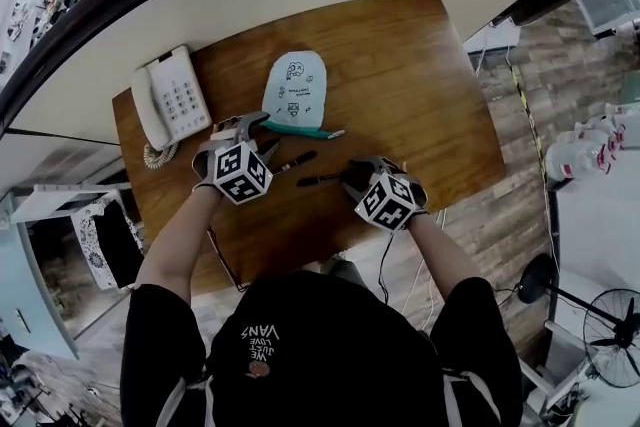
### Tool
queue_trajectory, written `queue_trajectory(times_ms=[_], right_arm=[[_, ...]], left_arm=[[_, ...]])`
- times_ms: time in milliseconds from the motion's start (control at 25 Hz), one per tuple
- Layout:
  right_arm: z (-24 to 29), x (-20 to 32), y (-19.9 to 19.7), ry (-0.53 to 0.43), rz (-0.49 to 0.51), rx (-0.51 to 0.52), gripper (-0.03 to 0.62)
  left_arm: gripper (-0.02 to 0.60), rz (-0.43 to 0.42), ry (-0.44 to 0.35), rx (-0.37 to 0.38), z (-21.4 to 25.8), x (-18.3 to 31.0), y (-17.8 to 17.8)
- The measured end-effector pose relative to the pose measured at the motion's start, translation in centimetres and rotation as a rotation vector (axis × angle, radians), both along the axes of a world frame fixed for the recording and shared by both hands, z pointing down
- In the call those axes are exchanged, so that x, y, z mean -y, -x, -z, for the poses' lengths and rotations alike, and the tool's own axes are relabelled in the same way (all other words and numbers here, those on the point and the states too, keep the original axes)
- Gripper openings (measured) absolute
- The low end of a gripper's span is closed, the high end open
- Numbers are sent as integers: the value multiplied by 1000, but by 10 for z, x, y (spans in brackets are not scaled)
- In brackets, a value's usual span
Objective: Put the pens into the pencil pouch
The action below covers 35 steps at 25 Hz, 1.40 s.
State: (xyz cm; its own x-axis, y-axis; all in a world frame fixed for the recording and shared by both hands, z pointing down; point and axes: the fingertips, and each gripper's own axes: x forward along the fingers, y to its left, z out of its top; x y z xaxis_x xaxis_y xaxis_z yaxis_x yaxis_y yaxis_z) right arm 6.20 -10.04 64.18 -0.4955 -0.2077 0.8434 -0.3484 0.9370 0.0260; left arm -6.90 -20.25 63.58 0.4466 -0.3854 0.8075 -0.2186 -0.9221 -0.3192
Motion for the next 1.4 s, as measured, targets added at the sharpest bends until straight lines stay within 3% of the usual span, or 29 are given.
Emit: queue_trajectory(times_ms=[200, 320, 480, 680, 880, 1040, 1240, 1400], right_arm=[[-1, -1, -2, 48, -16, 1, 143], [-2, -2, -1, 60, -34, 7, 143], [-1, -3, -2, 54, -68, 24, 133], [1, -2, -8, 31, -150, 49, 75], [4, -6, -10, 27, -245, 97, 71], [17, -4, -11, 38, -386, 180, 71], [35, 6, -1, 12, -502, 212, 70], [47, 17, 19, 7, -534, 228, 70]], left_arm=[[212, -94, -9, 64, -13, 3, -6], [110, -91, 12, 52, -15, 5, -9], [57, -68, 47, 20, -13, 7, -10], [31, -9, 78, -33, -3, 9, -12], [29, 93, 104, -101, 9, 11, -11], [29, 209, 124, -172, 21, 14, -9], [29, 274, 101, -209, 34, 13, -12], [28, 322, 91, -247, 42, 11, -19]])
